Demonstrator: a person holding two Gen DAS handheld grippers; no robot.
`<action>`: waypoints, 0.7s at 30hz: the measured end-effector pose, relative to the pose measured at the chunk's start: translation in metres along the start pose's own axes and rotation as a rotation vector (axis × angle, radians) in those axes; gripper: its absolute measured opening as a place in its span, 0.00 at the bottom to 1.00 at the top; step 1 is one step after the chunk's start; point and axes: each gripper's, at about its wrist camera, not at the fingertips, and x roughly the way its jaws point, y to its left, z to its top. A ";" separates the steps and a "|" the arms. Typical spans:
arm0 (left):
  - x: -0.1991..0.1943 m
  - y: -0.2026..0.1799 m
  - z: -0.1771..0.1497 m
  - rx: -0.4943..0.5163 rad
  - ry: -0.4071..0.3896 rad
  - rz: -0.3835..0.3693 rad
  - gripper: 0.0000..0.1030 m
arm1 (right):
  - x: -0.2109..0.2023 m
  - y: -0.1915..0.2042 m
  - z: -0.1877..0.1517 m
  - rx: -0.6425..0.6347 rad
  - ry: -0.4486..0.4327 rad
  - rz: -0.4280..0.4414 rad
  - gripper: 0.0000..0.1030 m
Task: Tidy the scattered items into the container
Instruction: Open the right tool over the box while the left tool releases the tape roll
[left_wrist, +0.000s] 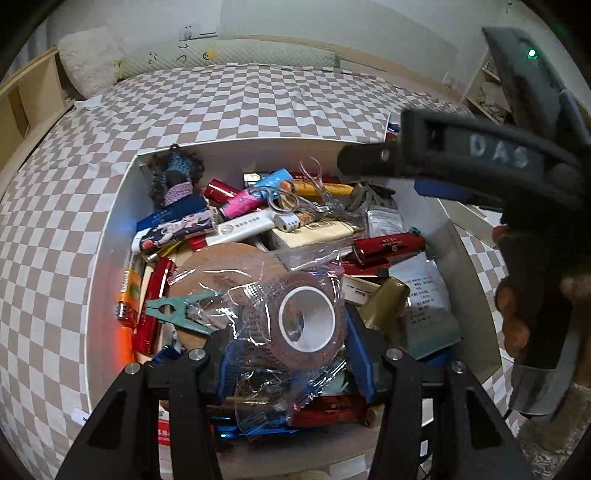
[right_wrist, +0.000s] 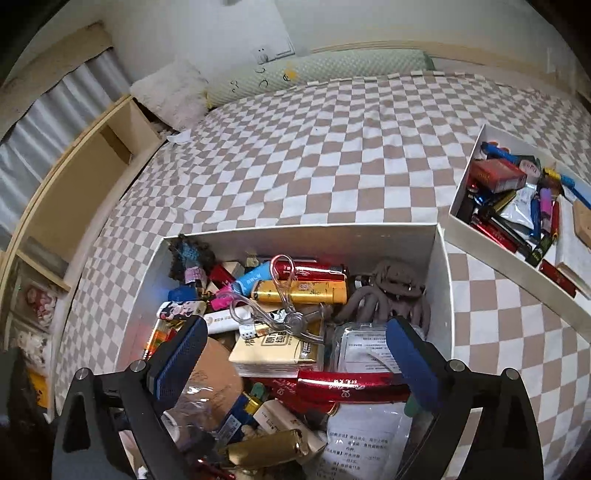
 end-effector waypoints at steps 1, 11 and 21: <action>0.000 0.000 0.000 -0.002 0.005 -0.004 0.49 | -0.001 0.001 0.000 0.000 0.000 0.003 0.94; -0.020 0.008 0.000 -0.053 -0.049 0.037 0.78 | -0.014 0.010 -0.008 -0.045 0.008 -0.021 0.95; -0.042 0.009 -0.009 -0.064 -0.077 0.049 0.78 | -0.034 0.014 -0.019 -0.060 -0.003 -0.078 0.95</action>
